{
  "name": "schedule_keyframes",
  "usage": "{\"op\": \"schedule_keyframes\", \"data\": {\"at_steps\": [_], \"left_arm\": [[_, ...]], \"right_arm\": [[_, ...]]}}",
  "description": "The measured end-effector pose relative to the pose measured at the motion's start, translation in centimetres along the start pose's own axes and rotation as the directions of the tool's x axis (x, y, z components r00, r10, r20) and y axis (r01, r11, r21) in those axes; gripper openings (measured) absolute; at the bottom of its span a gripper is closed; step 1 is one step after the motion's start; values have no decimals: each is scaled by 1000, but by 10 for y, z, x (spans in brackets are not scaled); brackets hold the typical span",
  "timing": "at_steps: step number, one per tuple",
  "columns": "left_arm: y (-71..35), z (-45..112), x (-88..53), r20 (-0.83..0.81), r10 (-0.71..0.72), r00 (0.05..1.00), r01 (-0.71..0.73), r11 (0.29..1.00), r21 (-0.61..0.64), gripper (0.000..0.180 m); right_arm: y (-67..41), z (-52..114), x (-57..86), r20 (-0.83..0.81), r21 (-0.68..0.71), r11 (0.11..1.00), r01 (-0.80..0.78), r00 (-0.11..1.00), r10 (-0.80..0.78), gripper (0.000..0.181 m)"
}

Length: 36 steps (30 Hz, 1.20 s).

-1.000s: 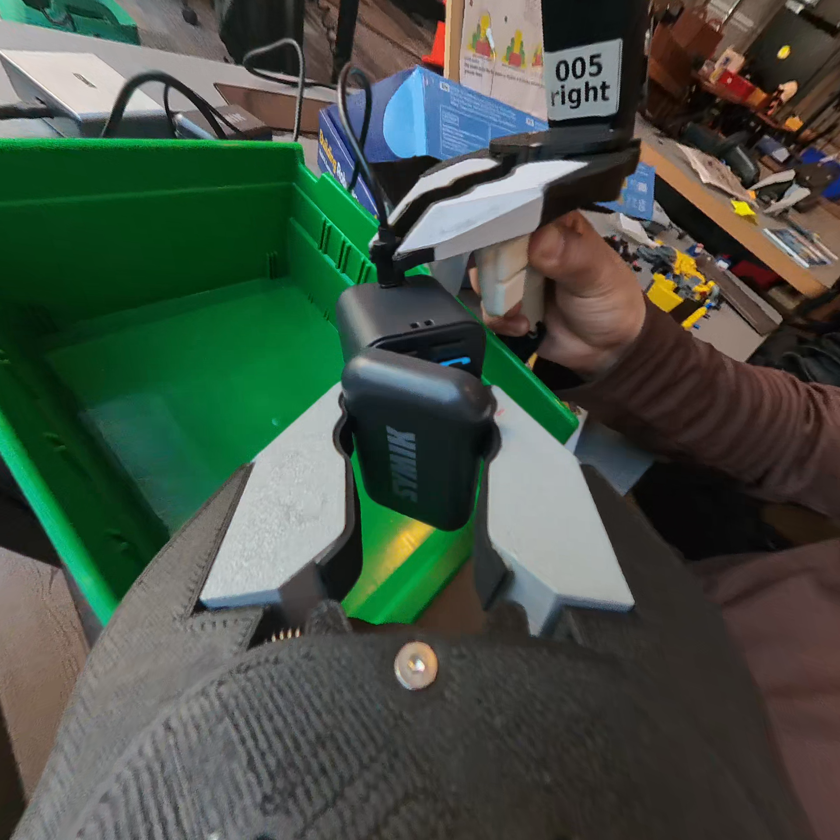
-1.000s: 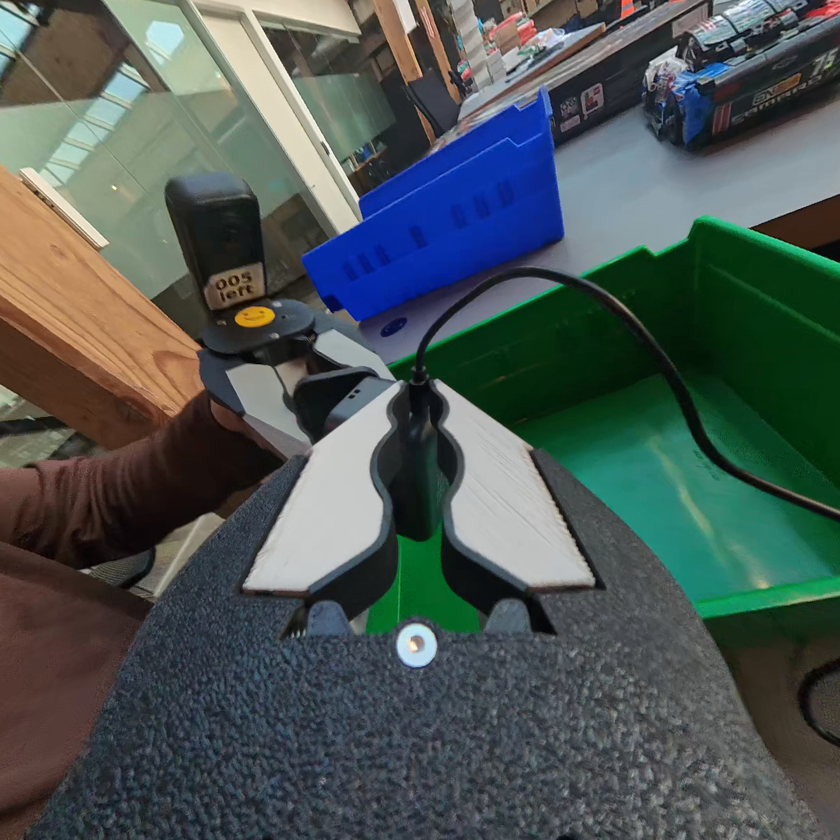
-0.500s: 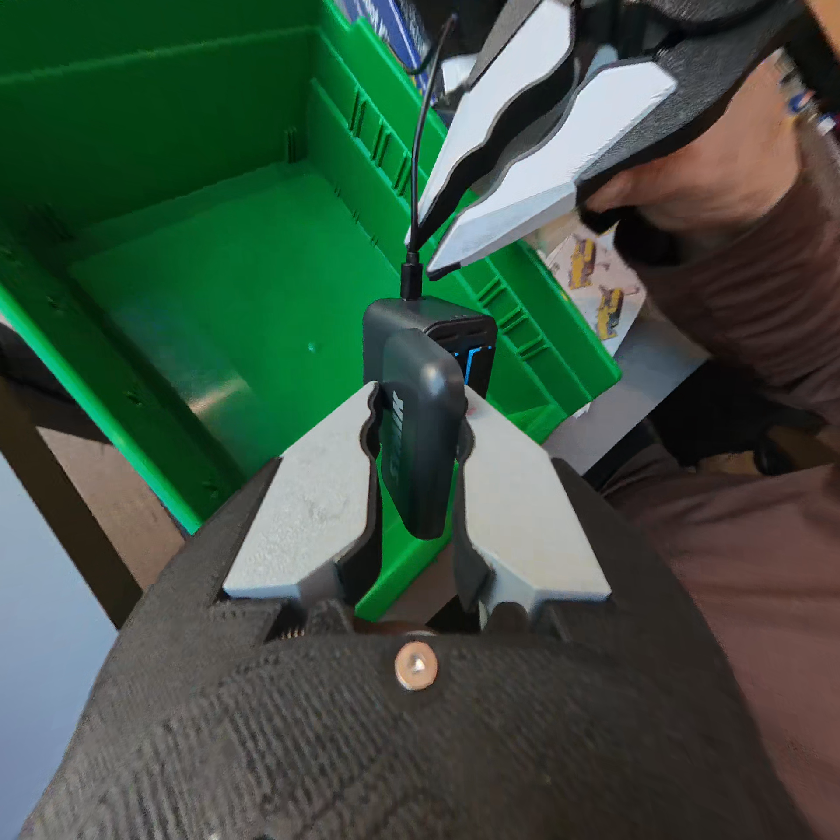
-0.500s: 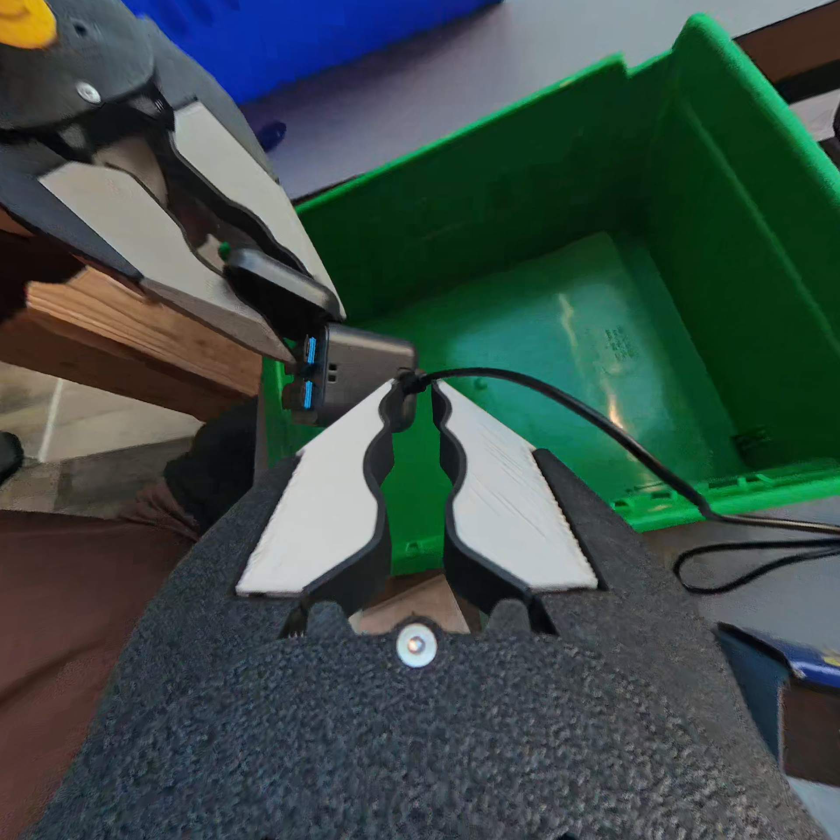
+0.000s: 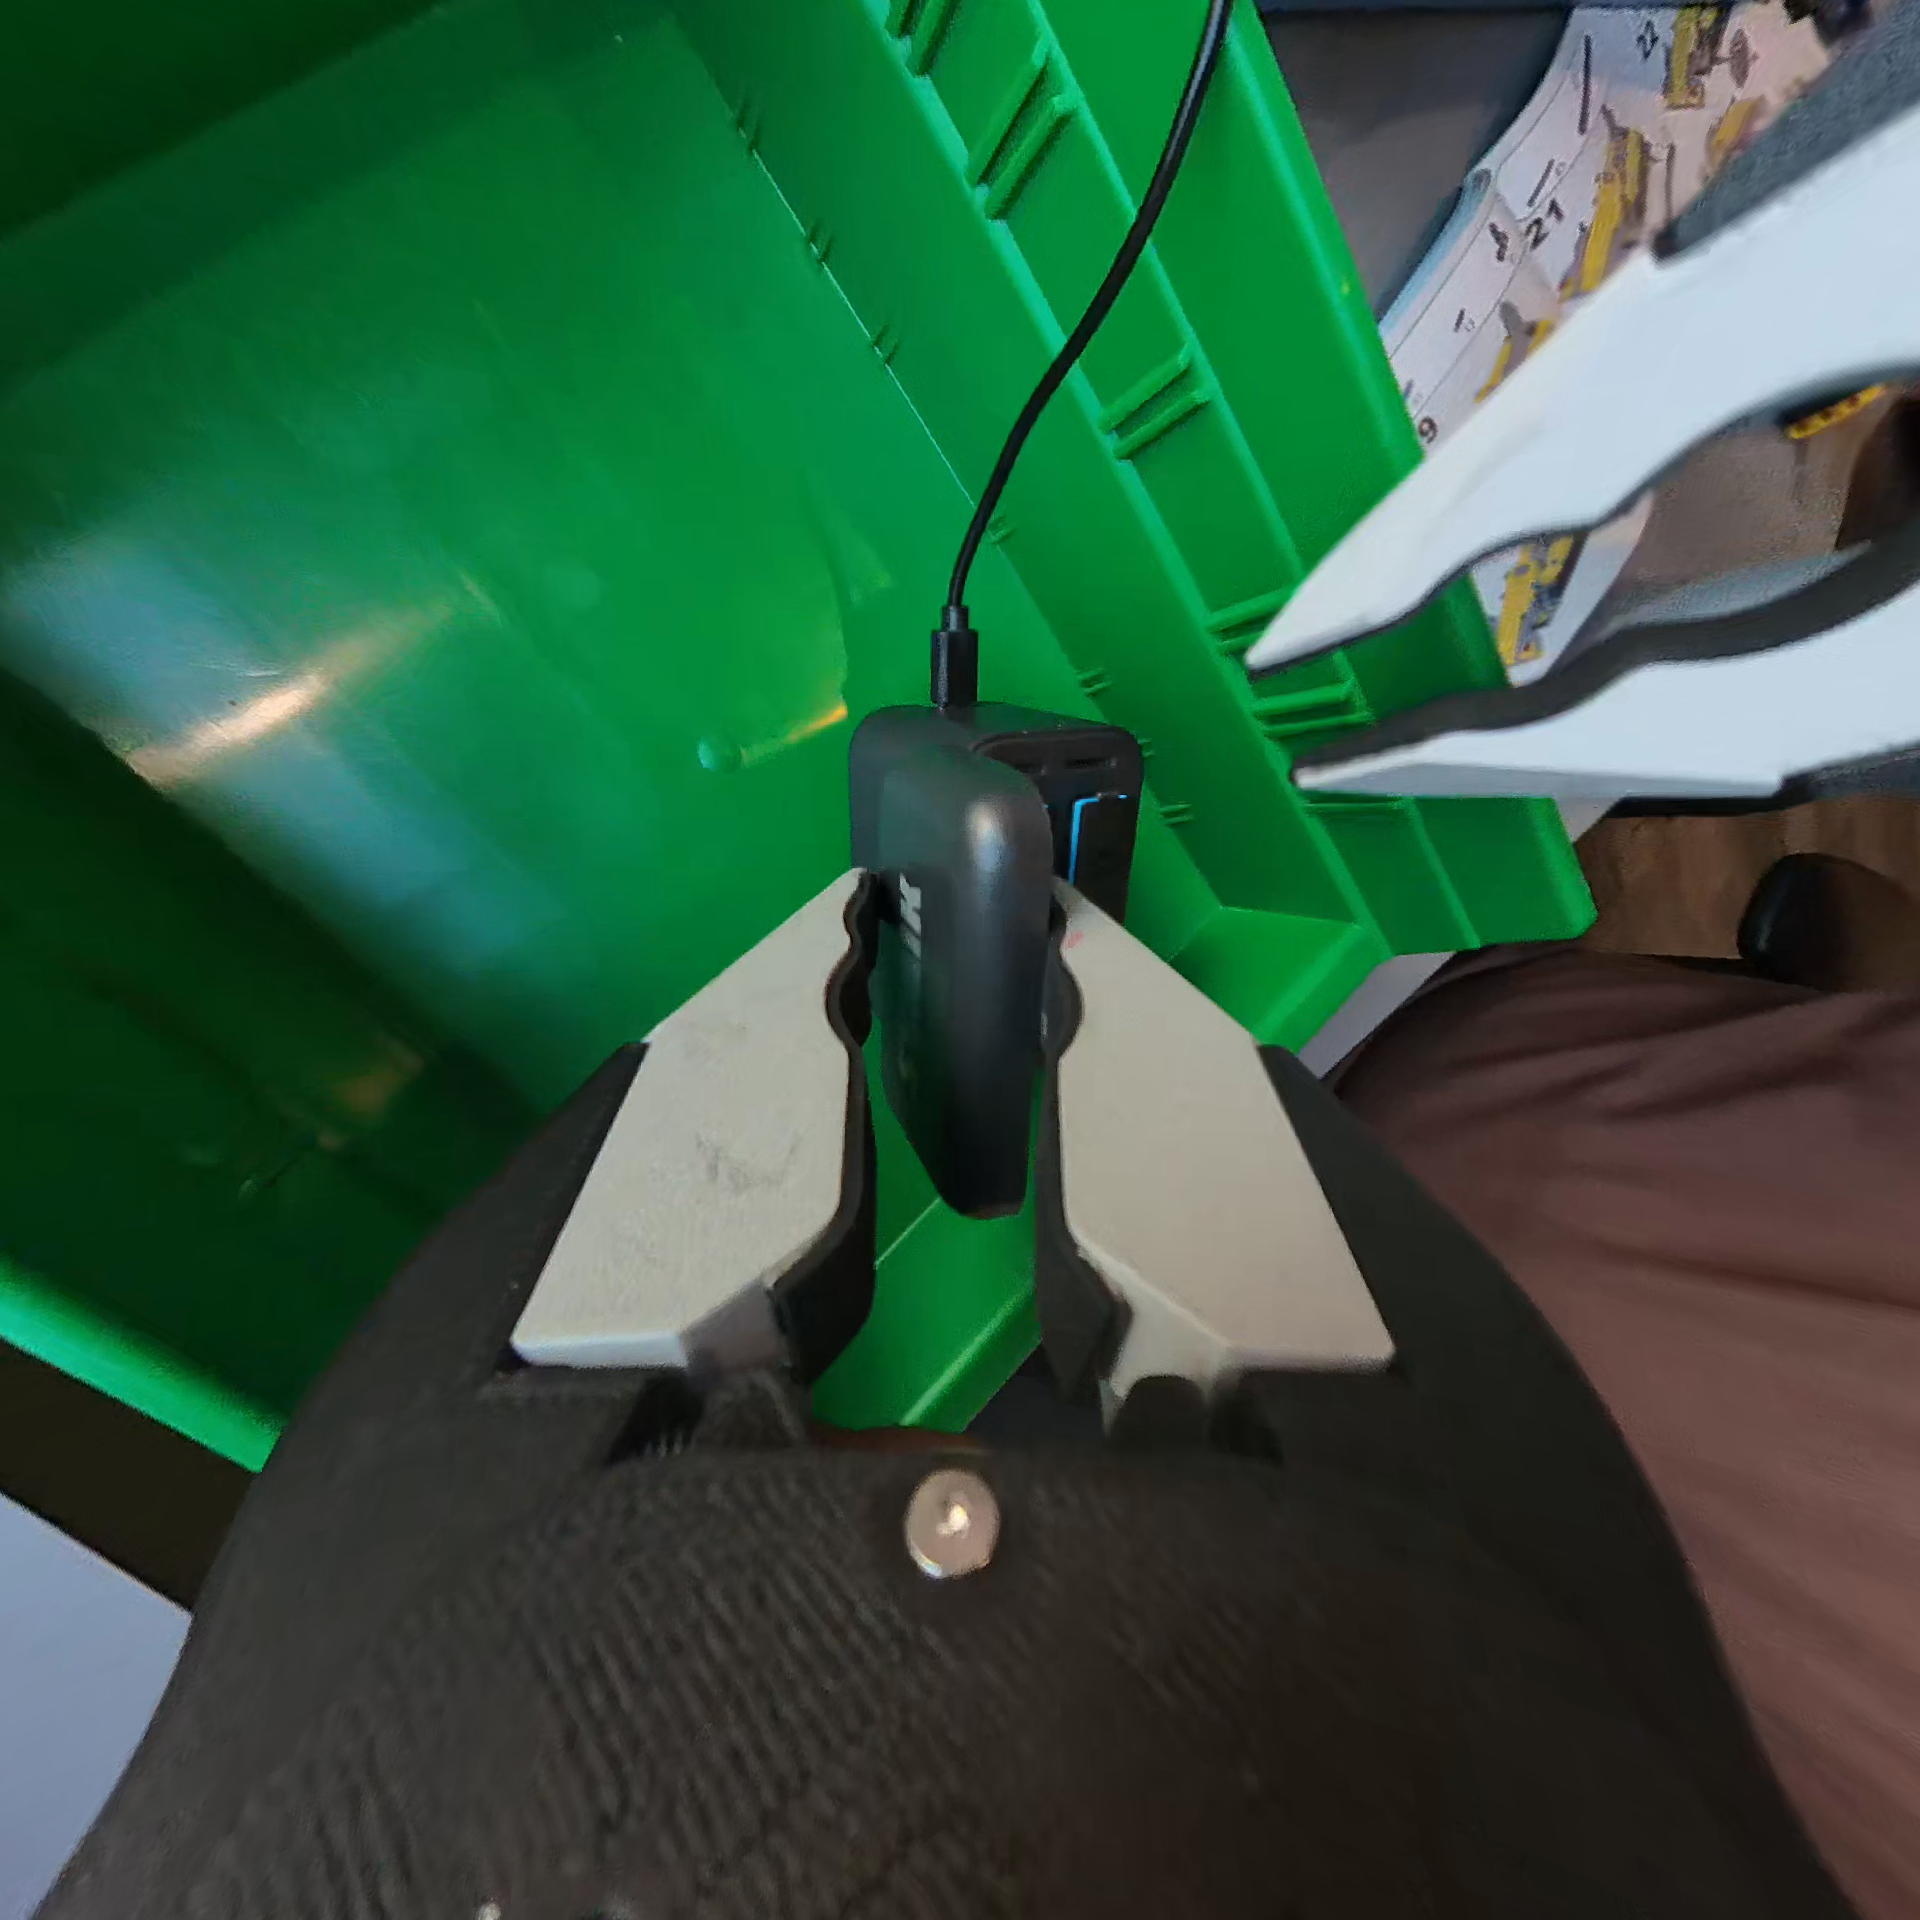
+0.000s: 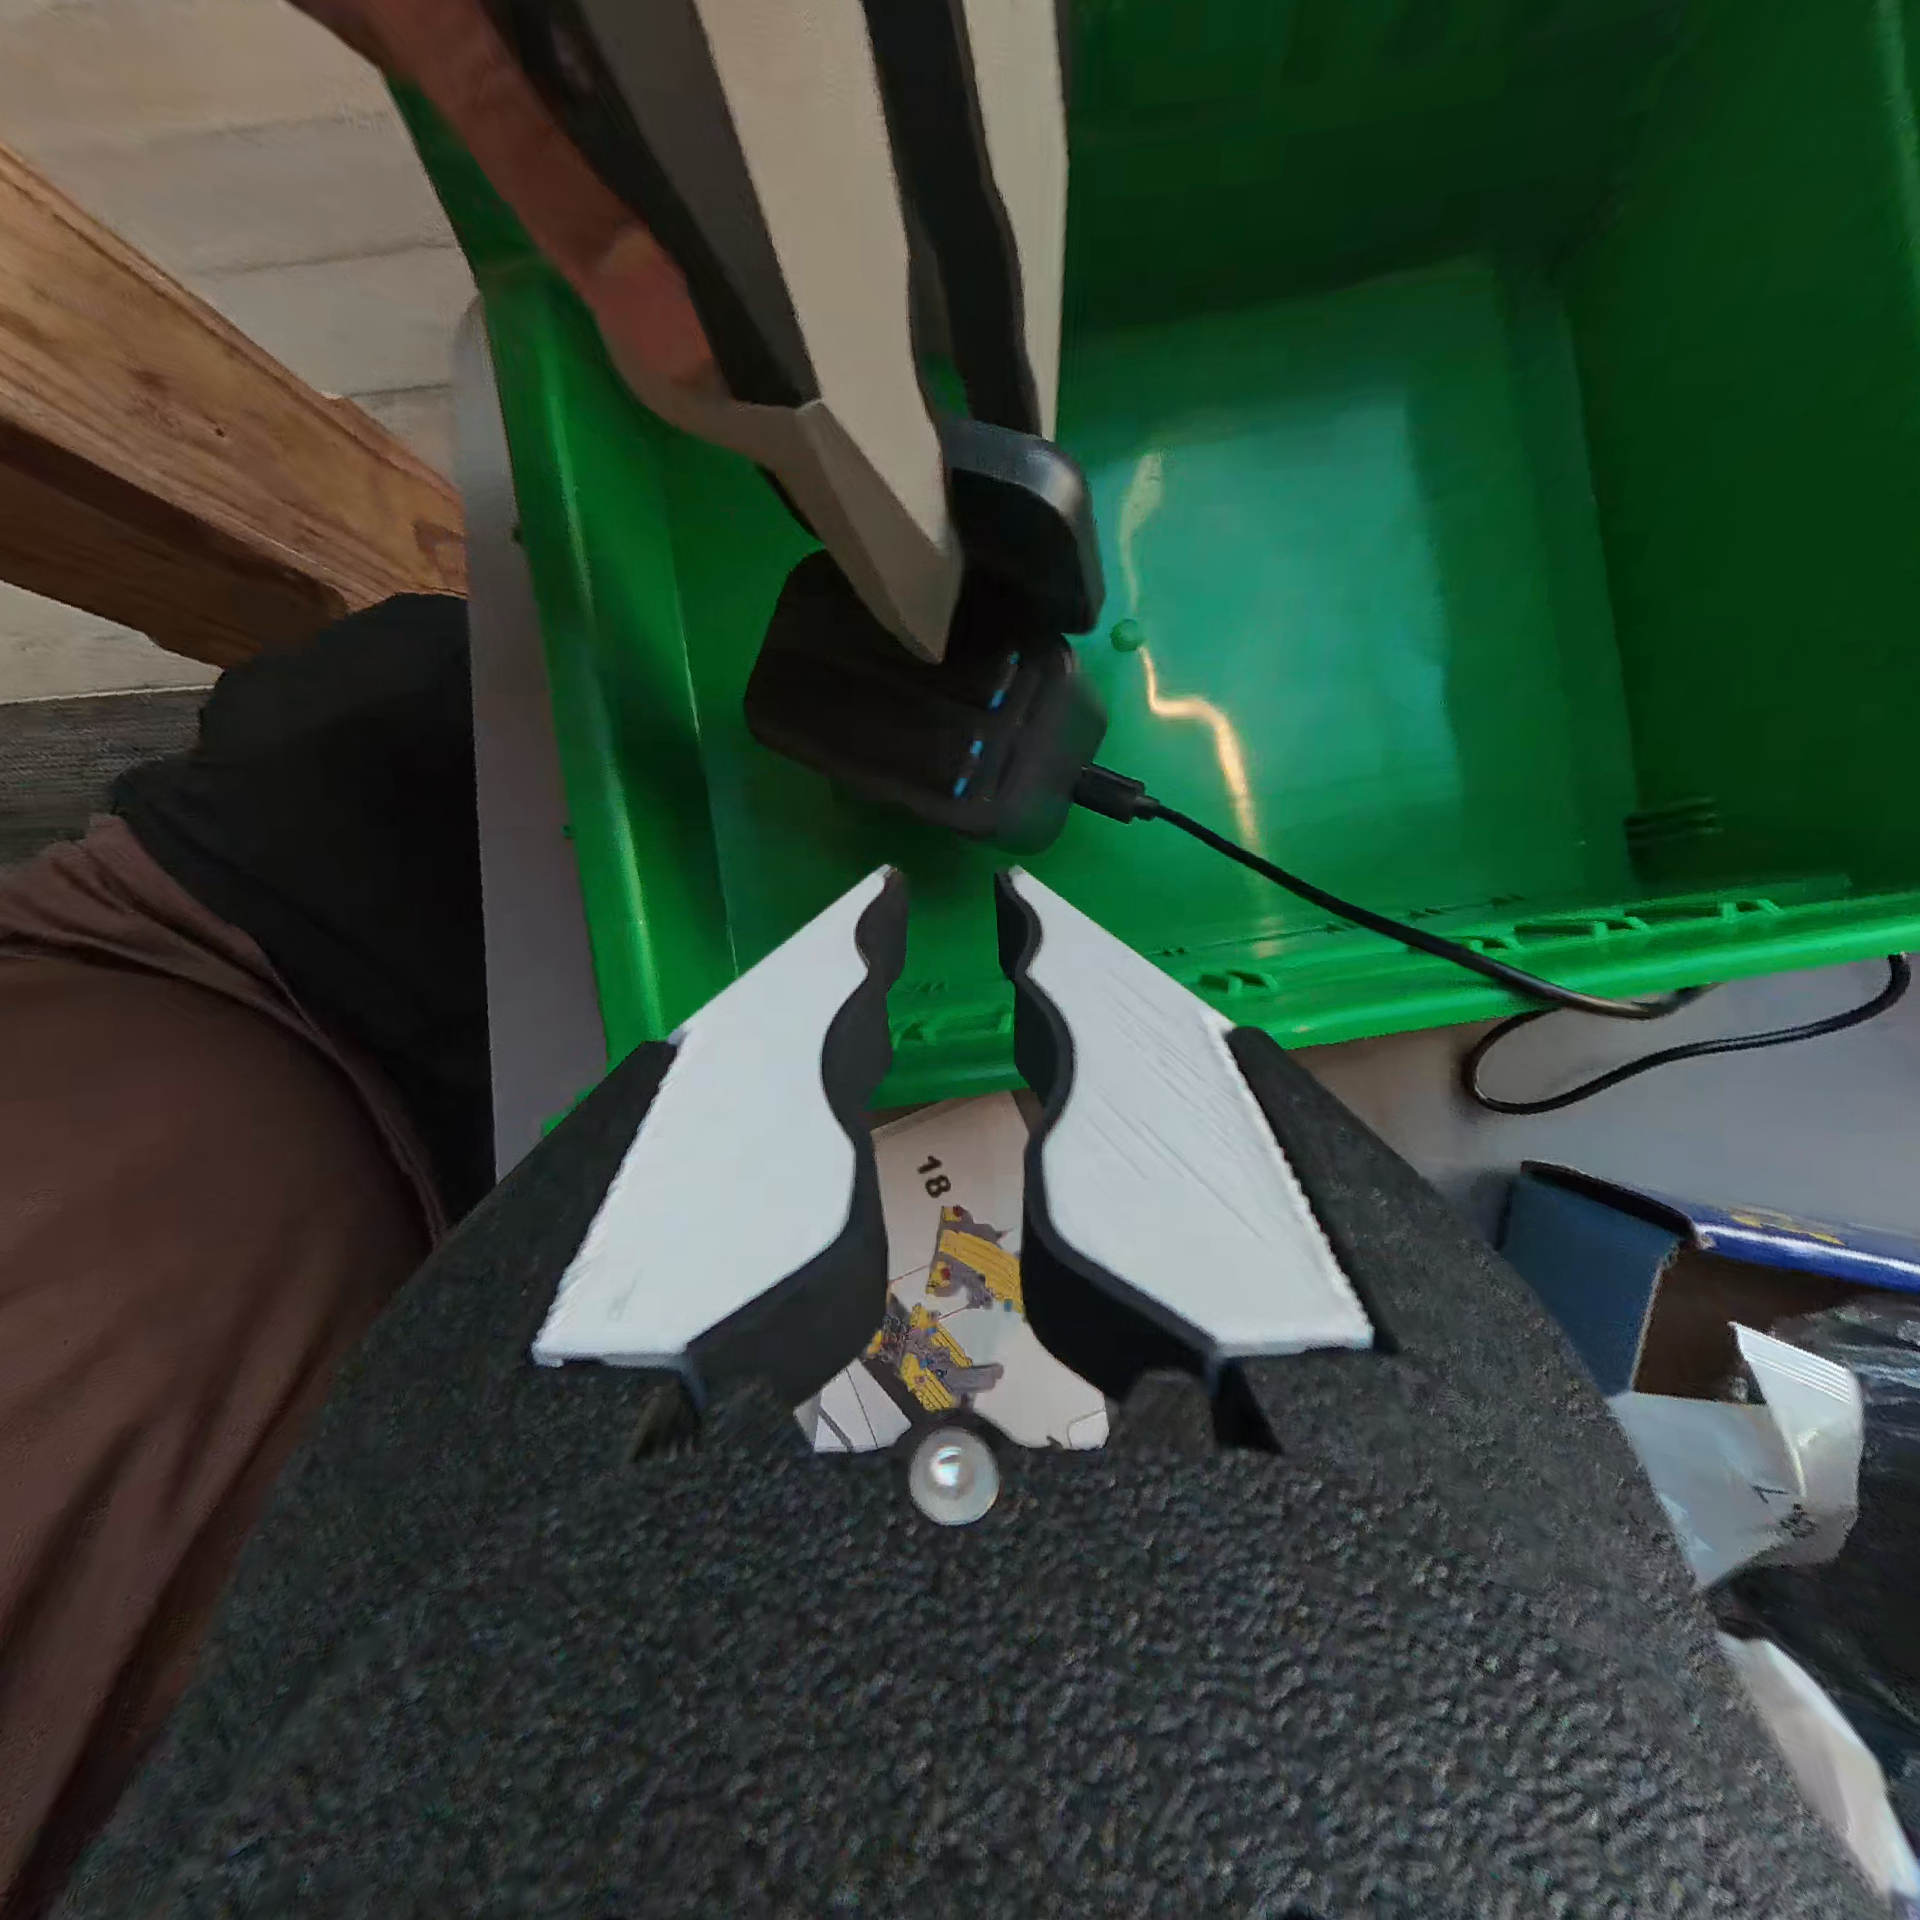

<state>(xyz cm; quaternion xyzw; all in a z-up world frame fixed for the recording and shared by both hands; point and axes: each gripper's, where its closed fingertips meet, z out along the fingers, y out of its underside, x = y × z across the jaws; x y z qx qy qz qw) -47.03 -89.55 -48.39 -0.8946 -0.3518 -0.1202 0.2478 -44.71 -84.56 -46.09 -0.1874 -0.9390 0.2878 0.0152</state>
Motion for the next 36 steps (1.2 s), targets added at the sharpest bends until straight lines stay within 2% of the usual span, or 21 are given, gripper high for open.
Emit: {"op": "schedule_keyframes", "data": {"at_steps": [4,5,7,10,12,15,18,21,25,27,30,34,36], "left_arm": [[-8,-10,-3,1,-2,1000,2,998,60,29],[-9,-13,-4,2,5,1000,-5,997,73,21],[-9,-15,-6,27,8,1000,-10,997,81,18],[-5,-15,-12,97,28,995,-35,997,72,24],[-2,-16,-11,122,45,992,-54,996,70,29],[-7,-25,-2,117,55,992,-72,987,147,36],[-11,-40,2,128,49,990,-82,961,262,42],[-9,-60,-2,211,-12,977,-71,921,384,61],[7,-89,2,353,-78,932,-127,844,521,86],[20,-96,5,395,-121,911,-128,826,549,101],[39,-93,14,444,-157,882,-130,825,550,115],[51,-67,36,450,-142,882,-139,833,535,120],[56,-56,36,472,-168,865,-128,836,533,101]], "right_arm": [[2,6,-4,-23,14,999,38,999,-38,16],[4,8,-4,-21,9,999,33,999,-33,16],[1,8,-3,-24,36,999,18,1000,-18,16],[-3,5,-4,-30,62,998,12,1000,-10,17],[1,5,-2,-78,18,1000,23,997,-21,19],[-6,-3,7,-215,-2,999,49,975,-49,24],[-16,-7,9,-311,4,997,82,947,-77,39],[-18,-4,2,-339,2,995,104,936,-97,40],[-20,3,-15,-326,3,995,102,941,-95,55],[-21,5,-22,-323,8,995,96,942,-88,63],[-24,9,-37,-307,28,995,98,948,-85,65],[-24,16,-49,-301,35,995,95,950,-80,65],[-20,18,-51,-311,28,995,91,947,-78,64]]}}
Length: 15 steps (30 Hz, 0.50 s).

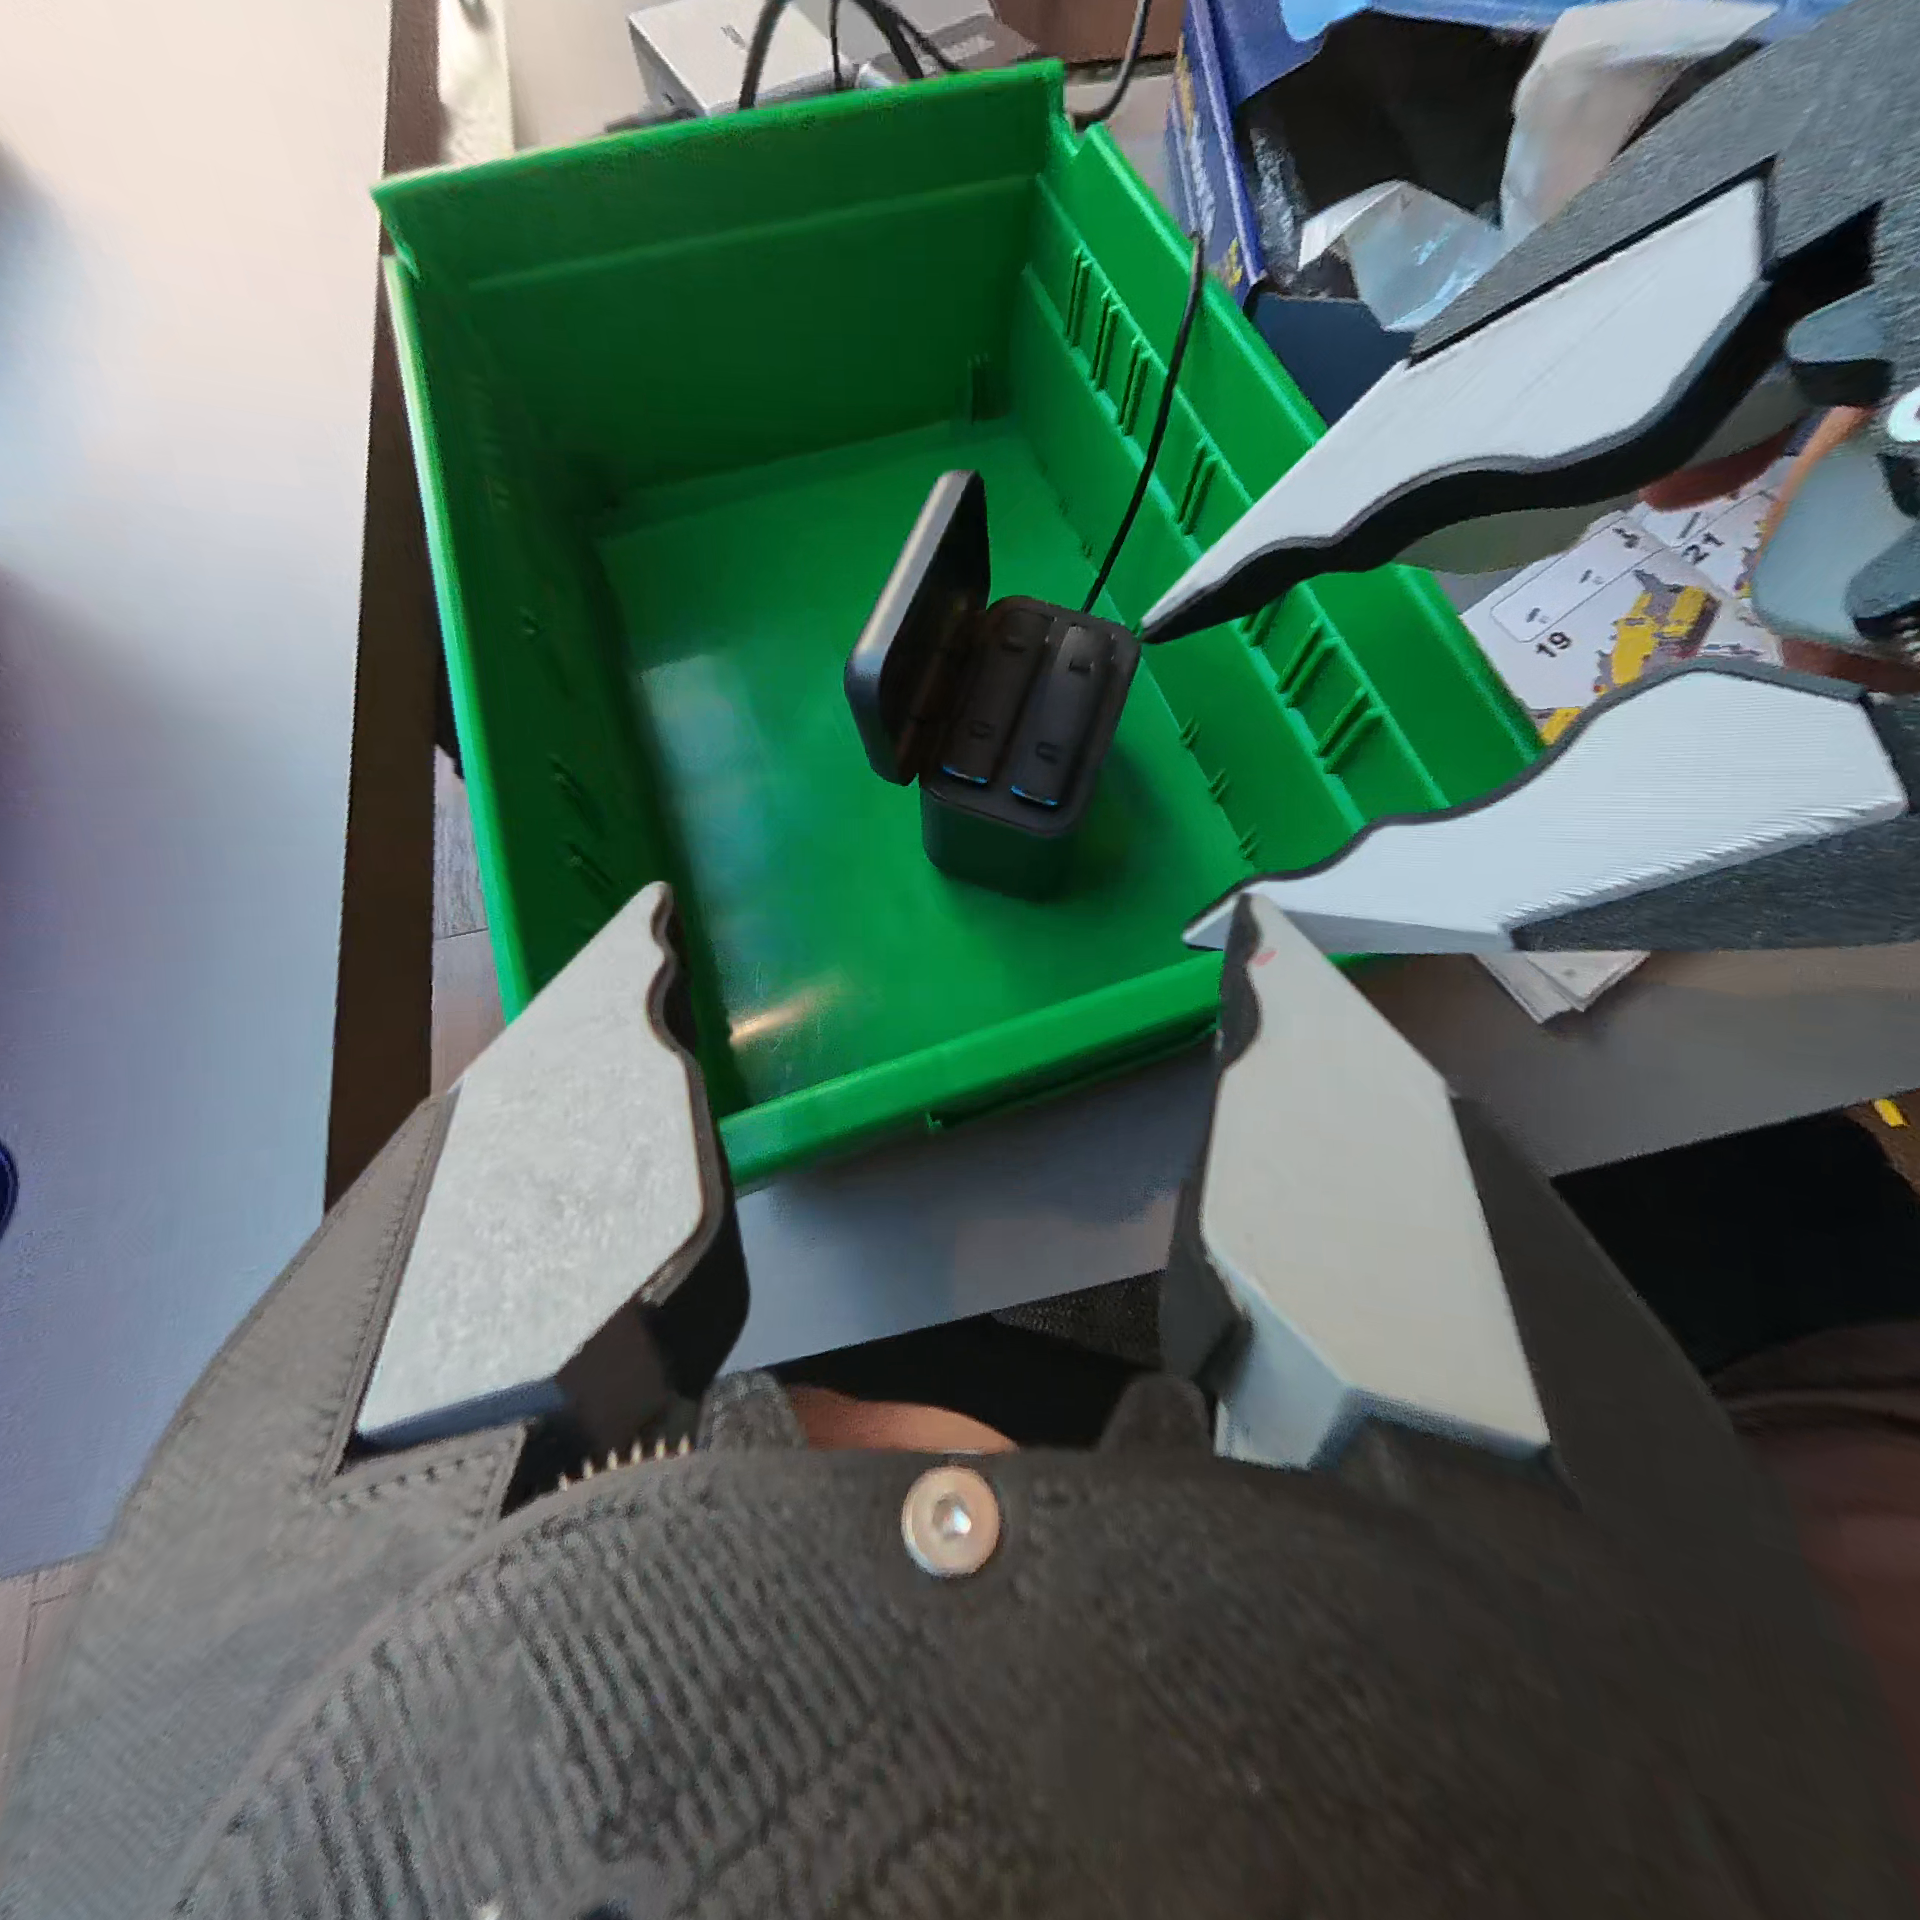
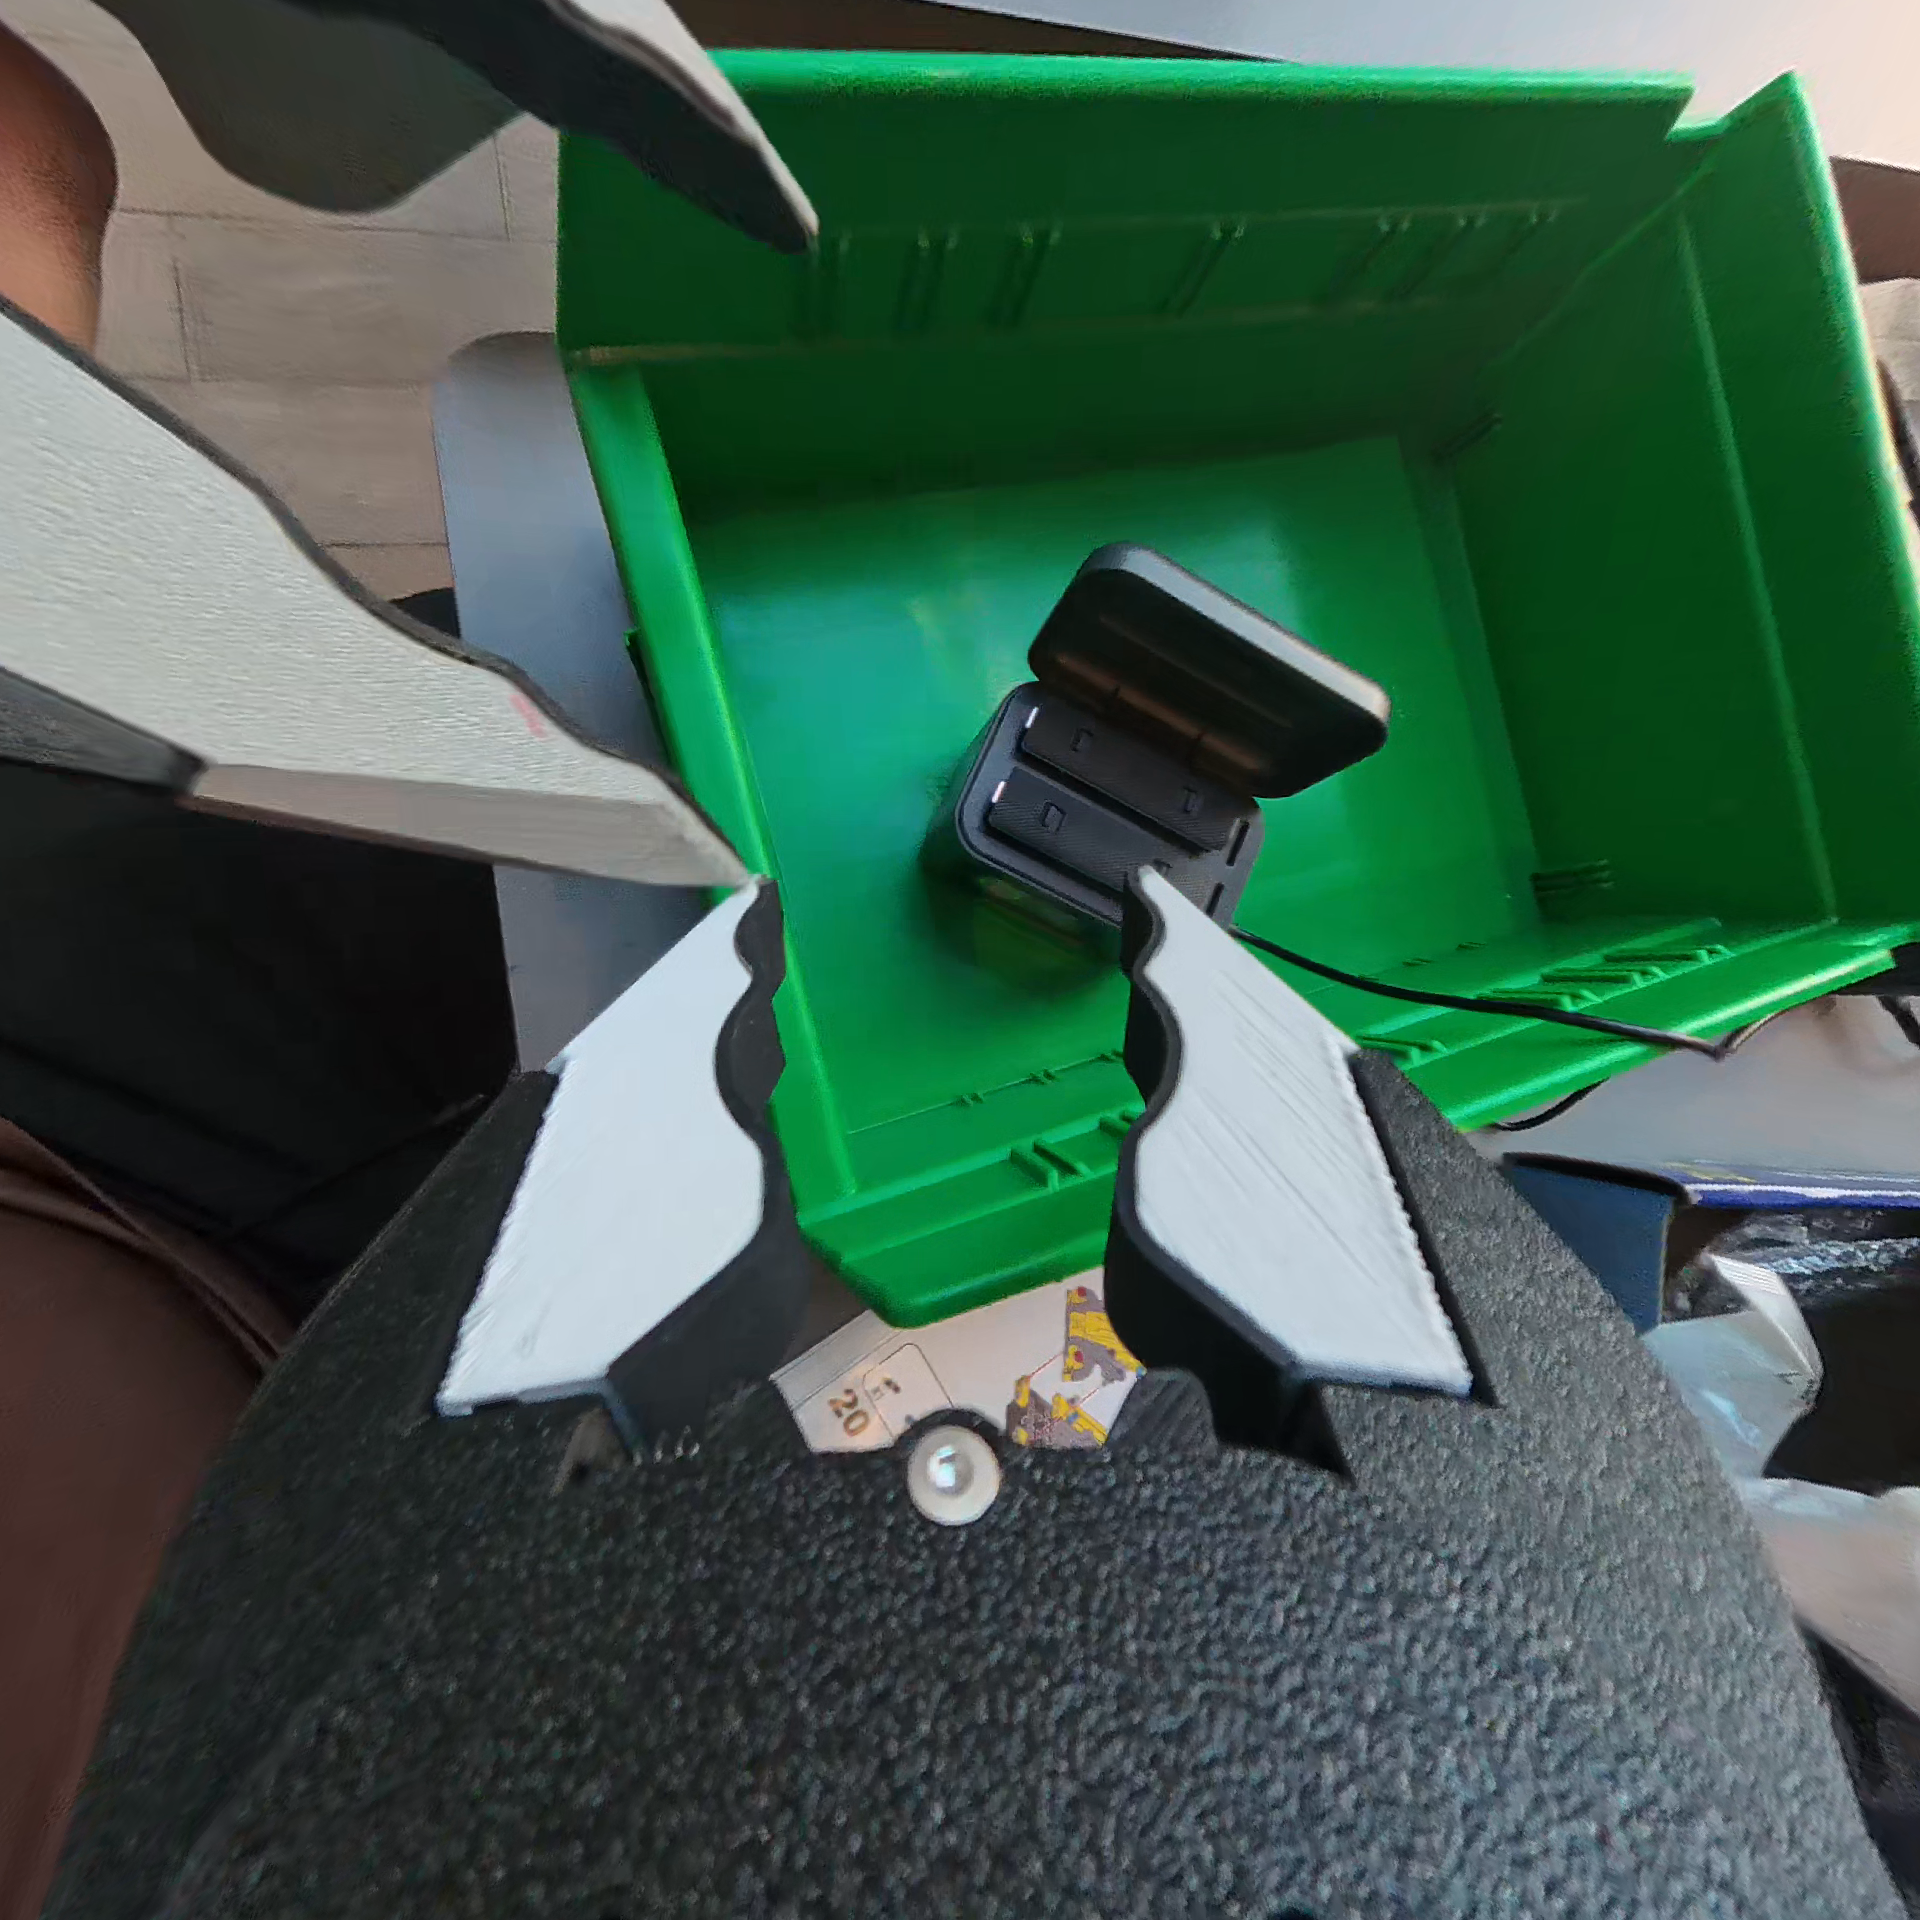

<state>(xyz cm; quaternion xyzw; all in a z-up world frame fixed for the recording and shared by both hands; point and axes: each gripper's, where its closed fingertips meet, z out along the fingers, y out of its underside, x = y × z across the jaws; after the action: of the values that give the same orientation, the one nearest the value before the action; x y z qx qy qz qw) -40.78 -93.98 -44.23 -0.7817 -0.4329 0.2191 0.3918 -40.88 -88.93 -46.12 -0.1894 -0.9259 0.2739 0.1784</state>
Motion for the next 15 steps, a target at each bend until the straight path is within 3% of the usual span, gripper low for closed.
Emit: {"op": "schedule_keyframes", "data": {"at_steps": [2,6,15], "left_arm": [[7,4,0,39,2,999,-2,1000,-3,99],[9,6,-6,94,11,996,-10,1000,-4,112],[5,25,-7,221,48,974,-51,999,5,114]], "right_arm": [[3,1,-3,1,7,1000,-1,1000,1,65],[6,-4,3,-16,5,1000,-11,1000,11,67],[15,-20,10,12,64,998,2,1000,-3,67]]}}
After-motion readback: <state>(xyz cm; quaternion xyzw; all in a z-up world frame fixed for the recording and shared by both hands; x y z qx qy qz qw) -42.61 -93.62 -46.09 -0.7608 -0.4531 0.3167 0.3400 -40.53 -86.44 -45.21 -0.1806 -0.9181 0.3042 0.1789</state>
